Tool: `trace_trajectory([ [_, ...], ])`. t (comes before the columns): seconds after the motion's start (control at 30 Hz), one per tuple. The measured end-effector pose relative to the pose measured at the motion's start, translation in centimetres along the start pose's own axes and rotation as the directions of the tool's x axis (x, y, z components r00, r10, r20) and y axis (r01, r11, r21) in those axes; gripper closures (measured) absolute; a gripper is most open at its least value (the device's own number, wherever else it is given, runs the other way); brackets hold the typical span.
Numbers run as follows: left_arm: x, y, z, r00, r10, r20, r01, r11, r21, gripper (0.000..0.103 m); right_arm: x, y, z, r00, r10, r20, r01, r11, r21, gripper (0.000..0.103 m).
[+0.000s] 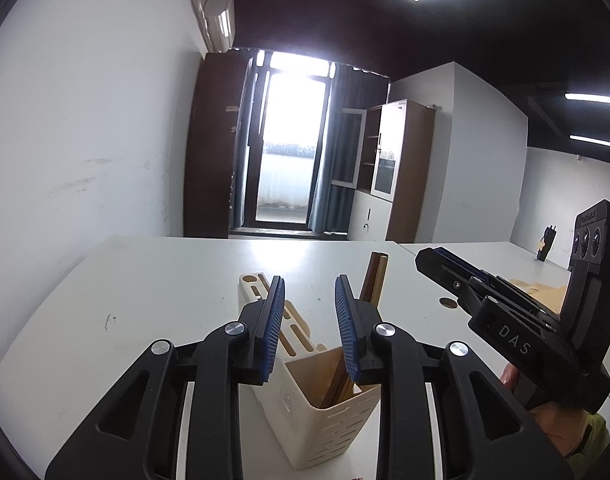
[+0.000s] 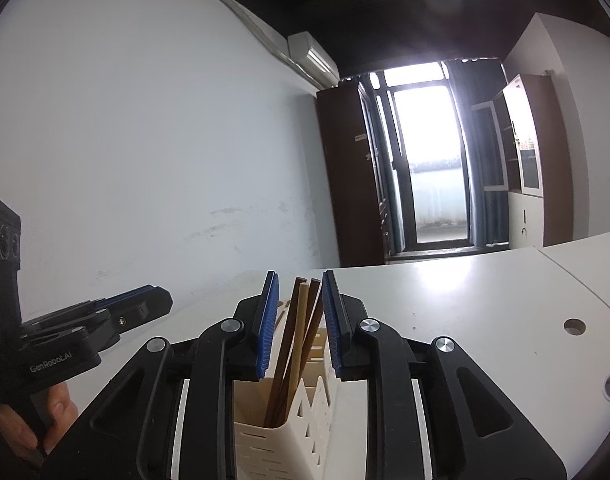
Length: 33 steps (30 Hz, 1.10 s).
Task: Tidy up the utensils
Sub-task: 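Open both grippers to release the chopsticks and pull back from the holder, then move both open grippers down to the remaining chopsticks on the table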
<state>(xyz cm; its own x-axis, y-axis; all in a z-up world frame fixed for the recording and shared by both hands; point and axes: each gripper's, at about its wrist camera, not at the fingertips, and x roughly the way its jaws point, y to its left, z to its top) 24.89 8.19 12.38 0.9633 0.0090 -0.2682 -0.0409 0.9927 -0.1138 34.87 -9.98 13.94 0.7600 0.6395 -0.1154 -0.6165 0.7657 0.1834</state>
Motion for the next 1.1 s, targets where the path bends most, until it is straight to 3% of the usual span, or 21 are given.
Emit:
trace_trajectory([
  [0.2,-0.7,-0.4,-0.2,1.0,0.008,-0.024,-0.007,1.0,0.016,0.071,-0.7,0.1,-0.3,0.999,-0.019,-0.033,0.019,1.0,-0.006,0.069],
  [0.5,-3.1,-0.9,-1.0,0.998,0.015,-0.059,-0.014,1.0,0.024,0.062,-2.8,0.7,-1.1,0.994,-0.058,-0.088,0.058,0.998,-0.005,0.06],
  [0.77,-5.3,-1.2,-2.3,0.996,0.018,-0.09,-0.018,1.0,0.005,0.057,-5.4,1.6,-2.7,0.989,-0.074,-0.127,0.077,0.997,0.019,0.056],
  [1.1,-6.4,-1.1,-5.0,0.989,0.02,-0.143,-0.022,1.0,-0.014,0.056,-6.6,3.5,-3.8,0.976,-0.096,-0.196,0.09,0.995,-0.035,0.049],
])
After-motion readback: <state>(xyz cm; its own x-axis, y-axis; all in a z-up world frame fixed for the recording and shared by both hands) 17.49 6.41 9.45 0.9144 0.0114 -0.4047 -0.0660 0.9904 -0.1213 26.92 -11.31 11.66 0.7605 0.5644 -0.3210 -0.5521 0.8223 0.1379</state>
